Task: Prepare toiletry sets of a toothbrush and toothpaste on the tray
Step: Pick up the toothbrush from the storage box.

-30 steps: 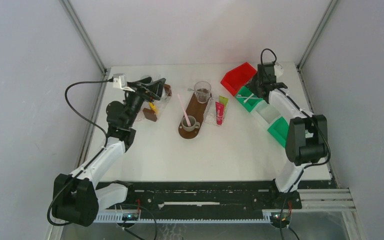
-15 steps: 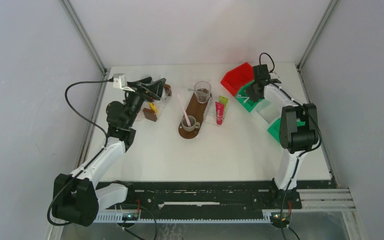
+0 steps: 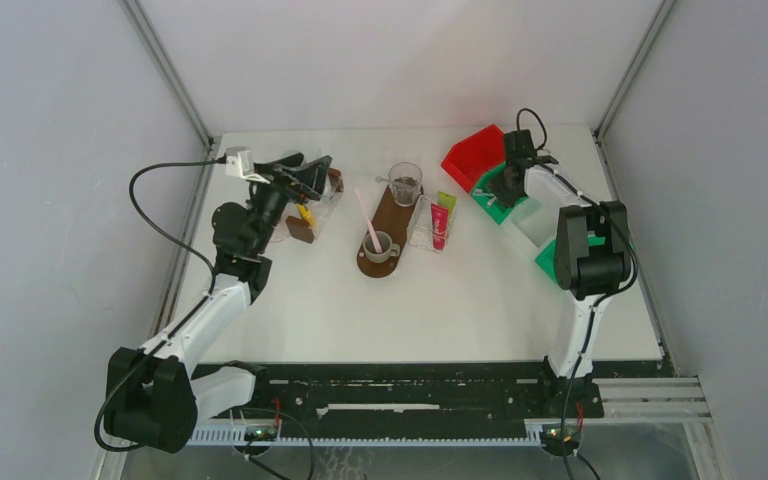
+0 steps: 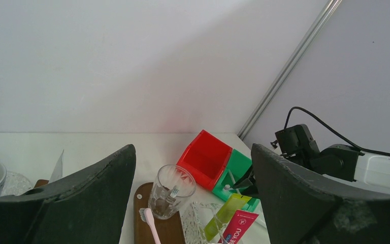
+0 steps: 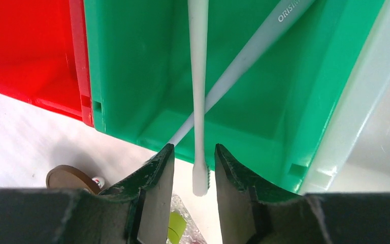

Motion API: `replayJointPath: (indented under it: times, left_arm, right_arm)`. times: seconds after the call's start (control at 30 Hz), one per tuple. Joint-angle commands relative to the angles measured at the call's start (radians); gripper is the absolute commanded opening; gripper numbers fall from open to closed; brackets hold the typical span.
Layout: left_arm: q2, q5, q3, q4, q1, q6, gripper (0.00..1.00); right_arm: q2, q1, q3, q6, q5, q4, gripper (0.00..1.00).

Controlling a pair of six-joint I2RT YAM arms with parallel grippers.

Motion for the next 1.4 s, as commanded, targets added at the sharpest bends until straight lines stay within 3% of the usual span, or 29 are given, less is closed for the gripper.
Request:
replayJointPath:
  times: [0.0, 0.13, 0.57, 1.03, 1.37]
  left_arm:
    - [-0.004, 0.007, 0.006, 0.049, 0.009, -0.008, 0.87]
    - [-0.004, 0.005, 0.005, 0.052, 0.011, -0.007, 0.87]
    - [-0.005, 0.006, 0.003, 0.057, 0.011, -0.011, 0.87]
    - [-0.009, 0.013, 0.005, 0.057, 0.011, -0.018, 0.87]
    - [-0.009, 0.076, 0.017, 0.093, 0.003, -0.094, 0.86]
  right_arm:
    - [0.018, 0.002, 0.054, 0.025, -0.002, -0.004, 0.43]
    - [0.038, 0.001, 0.064, 0.03, -0.01, -0.007, 0.39]
    - [-0.034, -0.008, -0.031, 0.016, -0.064, 0.115, 0.0]
    - [-0.338, 0.001, -0.211, -0.108, -0.079, 0.286, 0.0]
    - [-0.673, 0.165, -0.401, -0.598, -0.239, 0.508, 0.0]
